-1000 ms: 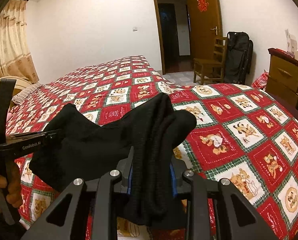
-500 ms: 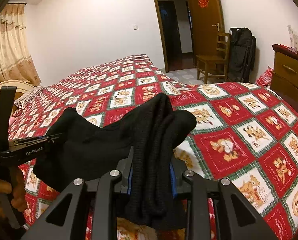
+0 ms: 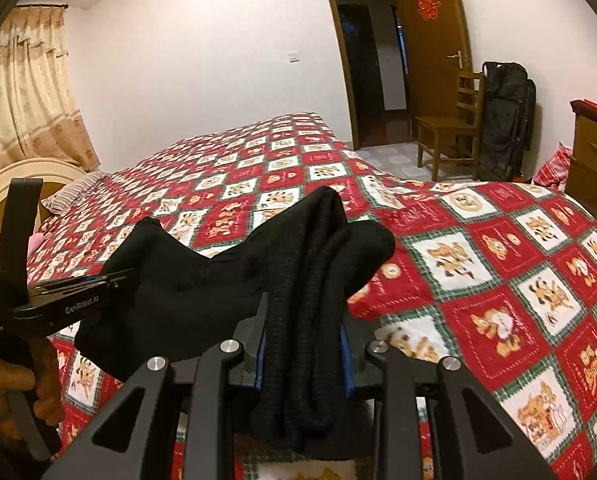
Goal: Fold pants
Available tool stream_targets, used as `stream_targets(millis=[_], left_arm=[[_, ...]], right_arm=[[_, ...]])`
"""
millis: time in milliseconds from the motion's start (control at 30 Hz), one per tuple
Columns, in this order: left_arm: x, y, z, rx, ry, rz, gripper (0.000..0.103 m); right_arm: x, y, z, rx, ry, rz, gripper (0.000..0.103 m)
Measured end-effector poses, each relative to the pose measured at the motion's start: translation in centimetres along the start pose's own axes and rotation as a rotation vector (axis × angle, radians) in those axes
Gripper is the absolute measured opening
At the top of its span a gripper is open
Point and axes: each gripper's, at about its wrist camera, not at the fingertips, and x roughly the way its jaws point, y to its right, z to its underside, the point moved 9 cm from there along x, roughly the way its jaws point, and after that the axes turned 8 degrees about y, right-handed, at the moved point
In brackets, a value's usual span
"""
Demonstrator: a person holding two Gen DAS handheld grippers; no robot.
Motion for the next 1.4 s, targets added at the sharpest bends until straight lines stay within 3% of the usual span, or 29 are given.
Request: stream_targets(millis=[433, 933, 1400], left_arm=[[-0.1, -5.6, -0.8, -0.041, 0.022, -0.122, 0.015], [0.5, -9.3, -1.6, -0.058, 0.021, -0.175, 0.015], [1.0, -15.3, -4.3, -0.066, 0.059, -0.272, 0.015]], right_arm=[[3.2, -5.3, -1.2, -0.035, -0.009, -0.101, 0.028], [5.3, -8.2, -1.6, -0.021, -0.024, -0.157, 0.028], [9.2, -14.1, -3.5, -0.041, 0.008, -0.217, 0.028]])
